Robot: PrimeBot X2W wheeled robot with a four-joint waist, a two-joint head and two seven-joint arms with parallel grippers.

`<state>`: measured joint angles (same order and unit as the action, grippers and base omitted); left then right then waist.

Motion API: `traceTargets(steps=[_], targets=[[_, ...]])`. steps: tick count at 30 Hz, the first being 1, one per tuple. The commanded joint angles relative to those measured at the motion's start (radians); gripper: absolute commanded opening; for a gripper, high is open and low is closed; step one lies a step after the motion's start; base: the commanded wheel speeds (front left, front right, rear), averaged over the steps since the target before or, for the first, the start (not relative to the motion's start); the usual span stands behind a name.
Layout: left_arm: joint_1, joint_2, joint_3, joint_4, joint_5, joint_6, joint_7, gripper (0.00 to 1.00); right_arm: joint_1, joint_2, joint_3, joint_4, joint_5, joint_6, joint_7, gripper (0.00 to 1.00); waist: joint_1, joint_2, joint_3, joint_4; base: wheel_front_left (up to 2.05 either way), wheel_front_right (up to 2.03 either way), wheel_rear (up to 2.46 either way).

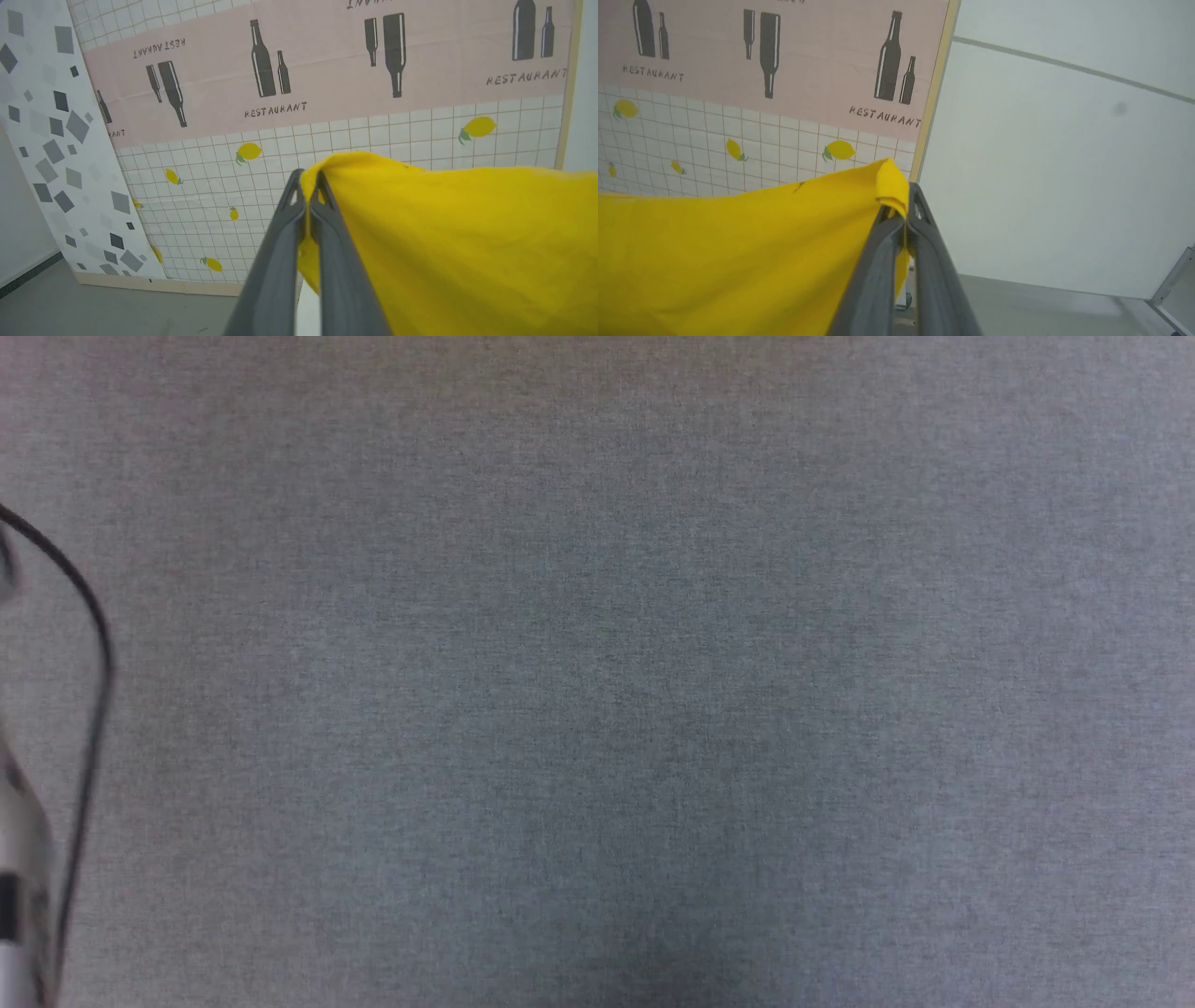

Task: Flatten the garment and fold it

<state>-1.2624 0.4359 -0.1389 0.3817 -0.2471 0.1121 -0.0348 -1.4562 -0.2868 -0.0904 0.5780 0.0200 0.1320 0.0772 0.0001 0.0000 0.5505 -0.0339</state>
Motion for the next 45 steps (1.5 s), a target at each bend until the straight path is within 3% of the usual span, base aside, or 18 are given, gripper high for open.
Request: traceTargets(steps=[1, 8, 14, 21, 30, 37, 45], targets=[[0.055, -0.006, -0.01, 0.009, -0.018, -0.015, 0.009, 0.0, 0.061, -0.007, 0.018, 0.008, 0.032, -0.001, -0.005, 0.0, -0.0001, 0.0, -0.015, 0.003, 0.0, 0.0, 0.0], [0.413, -0.048, -0.01, 0.017, -0.151, -0.073, 0.096, 0.0, 0.454, -0.035, 0.098, -0.056, 0.251, -0.001, 0.058, 0.0, -0.0001, 0.0, -0.123, 0.011, 0.0, 0.0, 0.0], [0.772, -0.11, -0.002, -0.117, -0.305, -0.104, 0.197, 0.0, 0.83, -0.033, 0.016, -0.237, 0.37, -0.001, 0.156, 0.0, -0.0001, 0.0, -0.221, 0.019, 0.0, 0.0, 0.0], [1.114, -0.153, 0.003, -0.316, -0.43, -0.086, 0.29, 0.0, 1.196, 0.051, -0.132, -0.471, 0.364, -0.001, 0.325, 0.0, -0.0001, 0.0, -0.307, 0.02, 0.0, 0.0, 0.0], [1.361, -0.146, 0.011, -0.422, -0.455, 0.006, 0.374, 0.0, 1.509, 0.213, -0.328, -0.7, 0.287, -0.001, 0.559, 0.0, -0.0001, 0.0, -0.379, 0.044, 0.0, 0.0, 0.0], [1.494, -0.158, 0.029, -0.432, -0.484, 0.069, 0.412, 0.0, 1.639, 0.236, -0.446, -0.658, 0.346, -0.001, 0.694, 0.0, -0.0001, 0.0, -0.422, 0.05, 0.0, 0.0, 0.0], [1.55, -0.161, 0.028, -0.426, -0.504, 0.085, 0.437, 0.0, 1.66, 0.236, -0.419, -0.497, 0.399, -0.001, 0.65, 0.0, -0.0001, 0.0, -0.425, 0.059, 0.0, 0.0, 0.0]])
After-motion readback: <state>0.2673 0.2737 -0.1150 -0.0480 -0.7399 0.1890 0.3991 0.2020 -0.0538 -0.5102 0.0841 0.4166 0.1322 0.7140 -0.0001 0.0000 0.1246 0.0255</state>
